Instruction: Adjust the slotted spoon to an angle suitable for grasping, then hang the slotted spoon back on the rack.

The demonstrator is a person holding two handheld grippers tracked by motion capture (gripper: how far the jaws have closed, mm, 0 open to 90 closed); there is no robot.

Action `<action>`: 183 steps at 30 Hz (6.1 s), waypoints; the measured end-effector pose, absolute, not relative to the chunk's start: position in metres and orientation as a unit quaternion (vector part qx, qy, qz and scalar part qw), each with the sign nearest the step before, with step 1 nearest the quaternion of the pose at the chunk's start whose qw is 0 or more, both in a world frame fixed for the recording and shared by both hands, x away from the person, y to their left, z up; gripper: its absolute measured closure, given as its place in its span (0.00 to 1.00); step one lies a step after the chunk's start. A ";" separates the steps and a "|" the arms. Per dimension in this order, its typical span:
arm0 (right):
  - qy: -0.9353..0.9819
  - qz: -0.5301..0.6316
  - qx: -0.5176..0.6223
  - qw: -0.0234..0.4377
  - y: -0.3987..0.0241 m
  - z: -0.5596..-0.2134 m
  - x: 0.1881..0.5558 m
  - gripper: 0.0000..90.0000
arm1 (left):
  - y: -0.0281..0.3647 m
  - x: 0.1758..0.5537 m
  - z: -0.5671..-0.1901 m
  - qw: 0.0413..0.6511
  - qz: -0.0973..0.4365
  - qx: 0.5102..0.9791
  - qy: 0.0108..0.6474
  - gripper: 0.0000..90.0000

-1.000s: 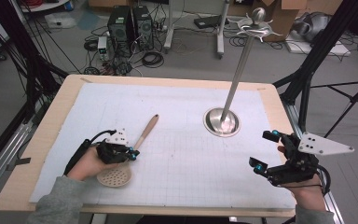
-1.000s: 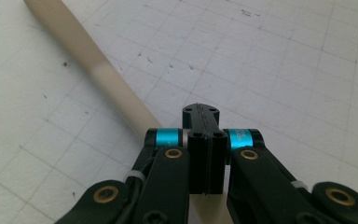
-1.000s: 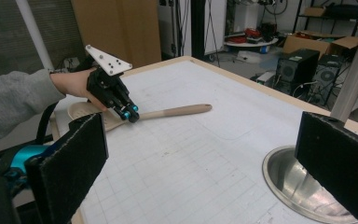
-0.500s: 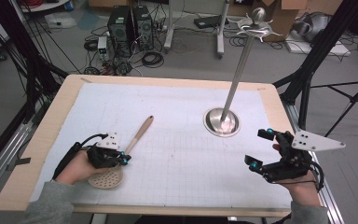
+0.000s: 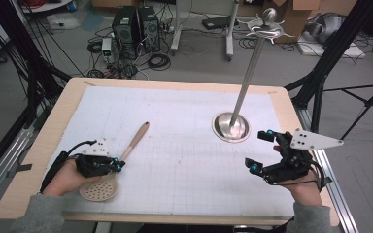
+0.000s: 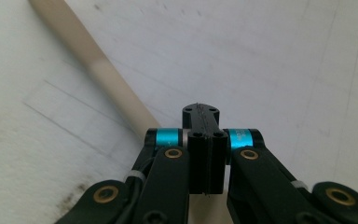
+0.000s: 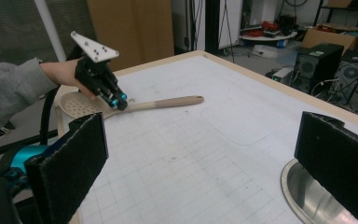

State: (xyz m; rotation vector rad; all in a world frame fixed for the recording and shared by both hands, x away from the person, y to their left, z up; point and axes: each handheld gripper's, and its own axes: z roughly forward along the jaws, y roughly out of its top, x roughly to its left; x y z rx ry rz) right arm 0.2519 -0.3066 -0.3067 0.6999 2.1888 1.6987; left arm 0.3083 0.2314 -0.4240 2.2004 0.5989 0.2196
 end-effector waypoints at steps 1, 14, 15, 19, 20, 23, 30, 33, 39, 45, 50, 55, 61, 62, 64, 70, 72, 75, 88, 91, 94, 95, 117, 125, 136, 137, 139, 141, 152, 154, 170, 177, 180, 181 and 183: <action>0.758 0.588 0.243 0.141 -0.307 -0.306 0.251 0.02 | 0.233 0.311 -0.422 0.419 0.093 0.869 0.247 1.00; 0.750 0.591 0.257 0.150 -0.322 -0.305 0.238 0.02 | 0.228 0.335 -0.430 0.395 0.123 0.853 0.317 1.00; 0.750 0.591 0.255 0.153 -0.323 -0.305 0.238 0.02 | 0.227 0.337 -0.431 0.390 0.123 0.855 0.318 1.00; 0.749 0.590 0.258 0.155 -0.327 -0.305 0.235 0.02 | 0.226 0.339 -0.433 0.393 0.119 0.857 0.312 1.00; 0.750 0.588 0.260 0.154 -0.327 -0.305 0.234 0.02 | 0.225 0.339 -0.433 0.392 0.117 0.859 0.308 1.00; 0.749 0.589 0.261 0.156 -0.329 -0.305 0.232 0.02 | 0.220 0.340 -0.433 0.393 0.110 0.864 0.297 1.00; 0.748 0.588 0.264 0.157 -0.332 -0.306 0.230 0.02 | 0.206 0.339 -0.432 0.392 0.095 0.879 0.254 1.00; 0.747 0.589 0.265 0.157 -0.332 -0.306 0.229 0.02 | 0.202 0.339 -0.431 0.388 0.098 0.884 0.240 1.00; 0.749 0.587 0.267 0.154 -0.331 -0.306 0.229 0.02 | 0.199 0.344 -0.426 0.378 0.121 0.886 0.238 1.00; 0.747 0.586 0.271 0.157 -0.335 -0.307 0.228 0.02 | 0.198 0.348 -0.405 0.407 0.143 0.866 0.252 1.00; 0.748 0.586 0.270 0.157 -0.334 -0.307 0.228 0.02 | 0.186 0.350 -0.407 0.394 0.126 0.869 0.271 1.00; 0.746 0.588 0.268 0.159 -0.335 -0.306 0.227 0.02 | 0.179 0.353 -0.415 0.366 0.115 0.877 0.291 1.00; 0.745 0.588 0.273 0.157 -0.338 -0.307 0.226 0.02 | 0.175 0.354 -0.424 0.355 0.103 0.884 0.287 1.00; 0.744 0.589 0.273 0.157 -0.338 -0.307 0.226 0.02 | 0.175 0.354 -0.423 0.355 0.102 0.884 0.288 1.00; 0.745 0.589 0.272 0.157 -0.338 -0.307 0.226 0.02 | 0.175 0.354 -0.424 0.362 0.098 0.883 0.282 1.00; 0.746 0.588 0.272 0.156 -0.337 -0.307 0.226 0.02 | 0.169 0.352 -0.426 0.374 0.081 0.888 0.253 1.00; 0.746 0.588 0.271 0.157 -0.337 -0.307 0.226 0.02 | 0.167 0.351 -0.426 0.379 0.074 0.890 0.245 1.00; 0.746 0.589 0.268 0.160 -0.338 -0.307 0.227 0.02 | 0.164 0.349 -0.427 0.381 0.066 0.893 0.232 1.00; 0.745 0.588 0.272 0.157 -0.338 -0.306 0.225 0.02 | 0.149 0.341 -0.428 0.376 0.047 0.907 0.182 1.00; 0.745 0.588 0.271 0.157 -0.338 -0.306 0.226 0.02 | 0.146 0.339 -0.428 0.376 0.041 0.910 0.169 1.00; 0.745 0.589 0.269 0.159 -0.338 -0.307 0.226 0.02 | 0.143 0.337 -0.429 0.375 0.039 0.912 0.163 1.00; 0.745 0.588 0.271 0.158 -0.338 -0.307 0.226 0.02 | 0.143 0.337 -0.429 0.373 0.039 0.913 0.162 1.00; 0.748 0.587 0.270 0.156 -0.335 -0.307 0.229 0.02 | 0.153 0.327 -0.404 0.403 0.068 0.896 0.171 0.81; 0.750 0.587 0.265 0.151 -0.330 -0.308 0.235 0.02 | 0.158 0.320 -0.402 0.406 0.063 0.899 0.151 0.62; 0.754 0.587 0.258 0.140 -0.319 -0.310 0.246 0.02 | 0.168 0.312 -0.402 0.408 0.061 0.893 0.178 0.23; 0.755 0.588 0.254 0.141 -0.318 -0.311 0.248 0.02 | 0.169 0.312 -0.402 0.406 0.064 0.893 0.181 0.20; 0.756 0.589 0.250 0.136 -0.314 -0.311 0.250 0.02 | 0.171 0.311 -0.402 0.406 0.064 0.892 0.189 0.18; 0.758 0.589 0.247 0.133 -0.311 -0.312 0.253 0.02 | 0.174 0.310 -0.401 0.402 0.062 0.892 0.195 0.16; 0.751 0.600 0.243 0.127 -0.304 -0.311 0.261 0.02 | 0.180 0.305 -0.401 0.398 0.075 0.890 0.210 0.16; 0.752 0.602 0.239 0.125 -0.302 -0.310 0.262 0.02 | 0.181 0.305 -0.402 0.394 0.081 0.890 0.215 0.17; 0.756 0.601 0.232 0.119 -0.297 -0.309 0.264 0.02 | 0.179 0.303 -0.411 0.366 0.072 0.905 0.206 0.20; 0.753 0.602 0.237 0.120 -0.301 -0.310 0.263 0.02 | 0.178 0.305 -0.412 0.358 0.064 0.909 0.202 0.22; 0.754 0.601 0.236 0.120 -0.300 -0.311 0.263 0.02 | 0.179 0.305 -0.413 0.353 0.057 0.913 0.198 0.26; 0.755 0.600 0.236 0.119 -0.300 -0.311 0.264 0.02 | 0.179 0.305 -0.414 0.351 0.054 0.913 0.199 0.28; 0.755 0.600 0.235 0.120 -0.299 -0.311 0.264 0.02 | 0.180 0.305 -0.415 0.346 0.054 0.914 0.204 0.31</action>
